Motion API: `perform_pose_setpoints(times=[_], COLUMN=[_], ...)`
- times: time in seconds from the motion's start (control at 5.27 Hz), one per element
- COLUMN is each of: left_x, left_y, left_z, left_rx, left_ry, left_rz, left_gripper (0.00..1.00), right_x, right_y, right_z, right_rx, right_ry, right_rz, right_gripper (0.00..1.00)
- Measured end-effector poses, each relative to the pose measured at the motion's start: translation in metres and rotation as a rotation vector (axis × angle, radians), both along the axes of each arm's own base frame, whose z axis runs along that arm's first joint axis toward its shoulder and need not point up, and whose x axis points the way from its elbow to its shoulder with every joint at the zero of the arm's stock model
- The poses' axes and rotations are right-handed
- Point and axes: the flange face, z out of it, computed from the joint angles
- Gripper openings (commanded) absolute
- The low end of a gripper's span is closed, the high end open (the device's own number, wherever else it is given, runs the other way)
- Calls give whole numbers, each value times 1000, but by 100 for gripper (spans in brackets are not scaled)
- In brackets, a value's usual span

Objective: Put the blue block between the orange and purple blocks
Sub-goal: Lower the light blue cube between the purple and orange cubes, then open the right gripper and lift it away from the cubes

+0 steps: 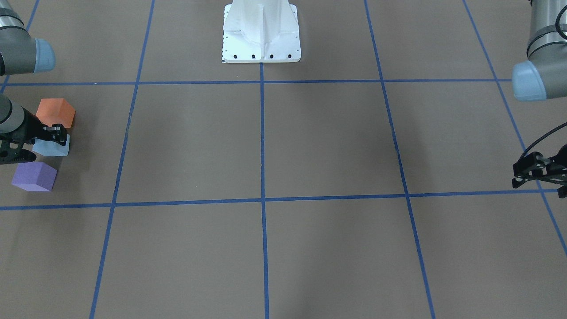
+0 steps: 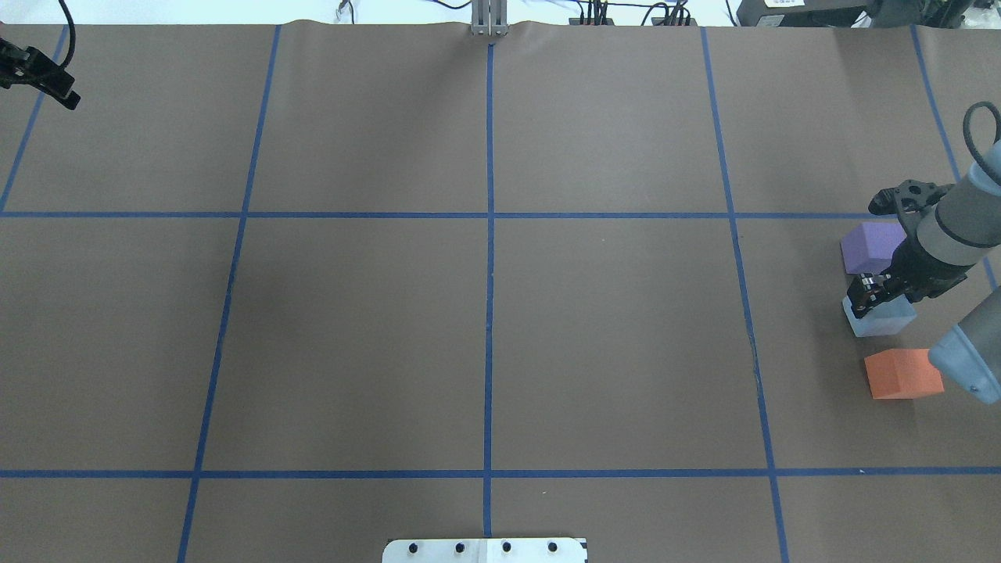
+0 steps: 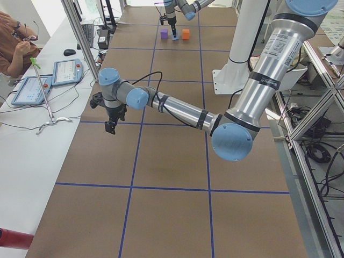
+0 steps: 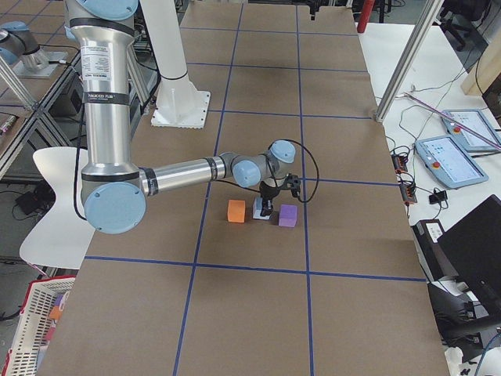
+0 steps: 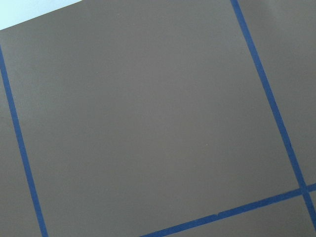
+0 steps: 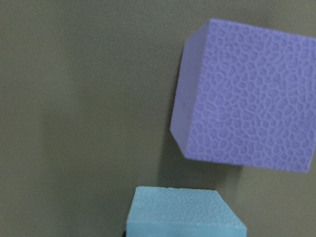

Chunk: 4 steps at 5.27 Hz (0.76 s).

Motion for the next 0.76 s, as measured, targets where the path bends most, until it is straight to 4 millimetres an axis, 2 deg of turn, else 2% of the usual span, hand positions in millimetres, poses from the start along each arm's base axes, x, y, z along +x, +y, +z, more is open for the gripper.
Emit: perform_pose_setpoints(times=[0.38, 0.57, 0.76], left_x=[1, 1, 1], left_y=[0, 0, 0], left_z=[0, 0, 0], left_rx=[-1, 0, 0], left_ry=[0, 0, 1], left_rz=[1, 1, 2], left_gripper=[100, 100, 100], right_x=[9, 24, 49], right_y=[-4, -8, -13], right_z=[-7, -17, -30], right_rx=[10, 24, 45], right_ry=[-10, -24, -39], right_rz=[17, 44, 89], right_gripper=[100, 100, 100])
